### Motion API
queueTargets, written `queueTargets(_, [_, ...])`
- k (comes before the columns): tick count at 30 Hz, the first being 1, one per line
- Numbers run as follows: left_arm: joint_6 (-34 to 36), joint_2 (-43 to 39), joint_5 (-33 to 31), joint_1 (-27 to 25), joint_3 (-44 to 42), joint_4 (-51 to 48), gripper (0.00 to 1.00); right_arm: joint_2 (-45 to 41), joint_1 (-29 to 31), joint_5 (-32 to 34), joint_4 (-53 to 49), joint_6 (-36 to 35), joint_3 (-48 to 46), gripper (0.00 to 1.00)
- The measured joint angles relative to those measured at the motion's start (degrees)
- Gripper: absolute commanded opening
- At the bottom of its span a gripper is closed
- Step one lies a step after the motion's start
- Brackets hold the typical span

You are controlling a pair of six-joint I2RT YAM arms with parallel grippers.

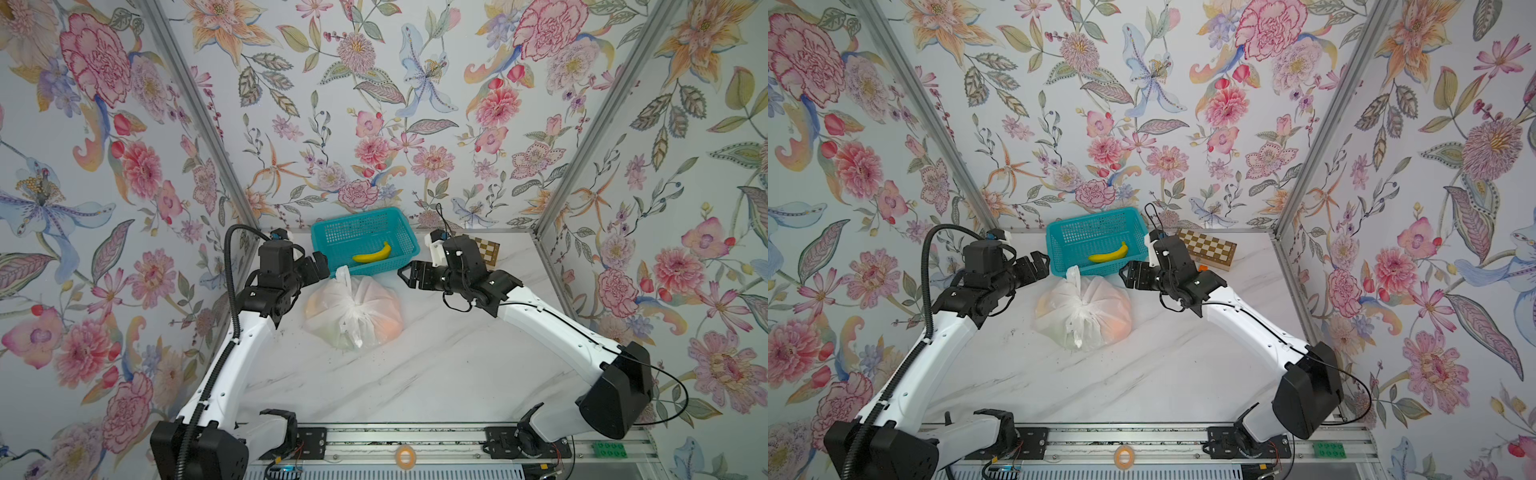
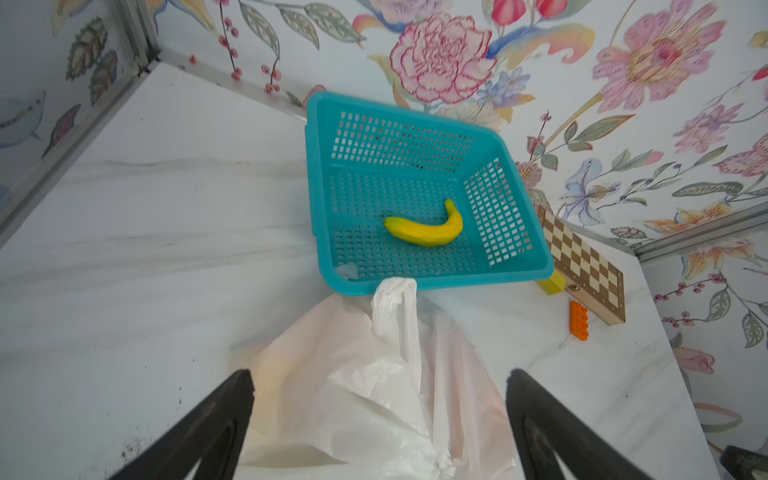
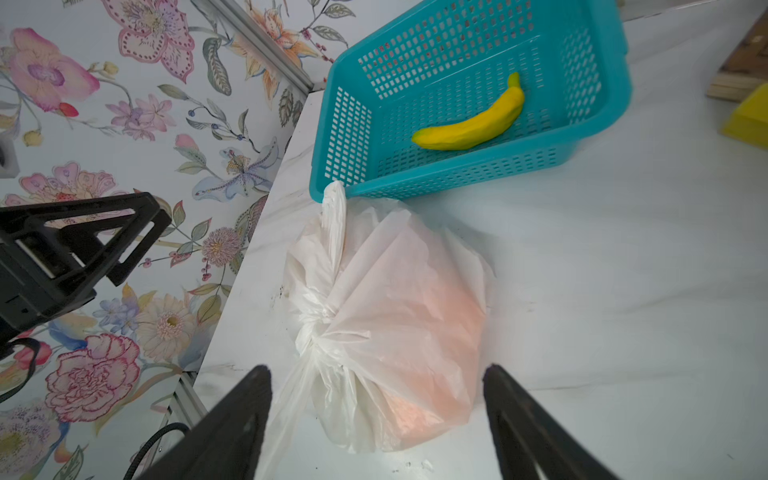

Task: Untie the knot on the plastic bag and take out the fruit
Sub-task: 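Move both grippers forward toward the knotted top of the white bag, then grasp the bag's knotted handles with the left and right grippers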

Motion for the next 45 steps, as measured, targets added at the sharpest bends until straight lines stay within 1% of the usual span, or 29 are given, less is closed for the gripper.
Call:
queueTargets(3, [-1.2, 3.1, 1.4, -1.4, 1.9, -5.6, 0.86, 5.9, 1.2, -2.8, -1.4, -0.4, 4.2, 0.75])
queueTargets(6, [-2.7, 6.0, 3.5, -2.5, 2.2, -9.0, 0.79, 11.8, 2.3, -5.4, -3.3, -1.1, 8.6, 0.74])
queueTargets(8, [-3.5, 7.7, 4.8, -3.0, 2.2, -10.1, 0.76, 15.5, 3.0, -6.9, -5.0, -1.9, 11.6, 0.71])
queueTargets(13, [-5.4, 12.1, 8.1, -3.8, 2.2, -11.0, 0.69, 22.9, 4.1, -9.7, -9.0, -3.9, 18.0, 0.69])
queueTargets(18, [-6.1, 15.6, 10.9, -4.9, 2.2, -10.8, 0.64, 26.9, 5.0, -11.0, -12.9, -6.1, 21.1, 0.67])
queueTargets(22, [-7.2, 18.1, 12.5, -5.2, 2.2, -9.7, 0.62, 28.2, 5.3, -11.5, -14.5, -7.1, 21.5, 0.60])
queueTargets(25, [-8.2, 19.6, 13.0, -5.2, 2.3, -9.2, 0.55, 29.2, 5.4, -11.8, -15.1, -7.4, 22.2, 0.55])
queueTargets(28, [-8.7, 22.1, 12.7, -5.2, 2.8, -9.0, 0.49, 30.8, 5.6, -11.9, -15.2, -7.6, 23.0, 0.50])
queueTargets(30, [-8.8, 23.2, 12.4, -5.2, 2.8, -9.0, 0.47, 31.7, 5.6, -12.1, -15.2, -7.6, 23.1, 0.49])
queueTargets(32, [-8.8, 23.7, 12.3, -5.2, 2.8, -8.8, 0.45, 32.2, 5.7, -12.1, -15.5, -7.8, 23.1, 0.45])
queueTargets(34, [-8.9, 24.1, 12.4, -5.2, 2.8, -8.7, 0.38, 32.4, 5.8, -12.1, -15.6, -8.2, 23.1, 0.38])
queueTargets(35, [-8.9, 24.3, 12.5, -5.2, 2.8, -8.7, 0.34, 32.4, 5.9, -12.1, -15.6, -8.3, 23.1, 0.33])
queueTargets(38, [-8.7, 24.8, 13.2, -5.2, 2.8, -8.5, 0.25, 32.4, 5.9, -12.1, -15.6, -8.8, 23.1, 0.14])
queueTargets(40, [-8.5, 25.0, 13.4, -5.2, 2.8, -8.5, 0.18, 32.4, 5.9, -12.1, -15.7, -8.6, 23.1, 0.08])
queueTargets(42, [-8.3, 25.0, 13.4, -5.2, 2.8, -8.5, 0.11, 32.4, 5.9, -12.0, -15.7, -8.7, 23.1, 0.00])
queueTargets(44, [-8.2, 25.0, 13.2, -5.2, 2.8, -8.4, 0.03, 32.3, 5.9, -11.6, -15.7, -8.2, 23.0, 0.00])
queueTargets(45, [-7.9, 25.0, 13.1, -5.2, 2.8, -8.4, 0.01, 32.3, 5.9, -11.3, -15.6, -7.9, 22.9, 0.00])
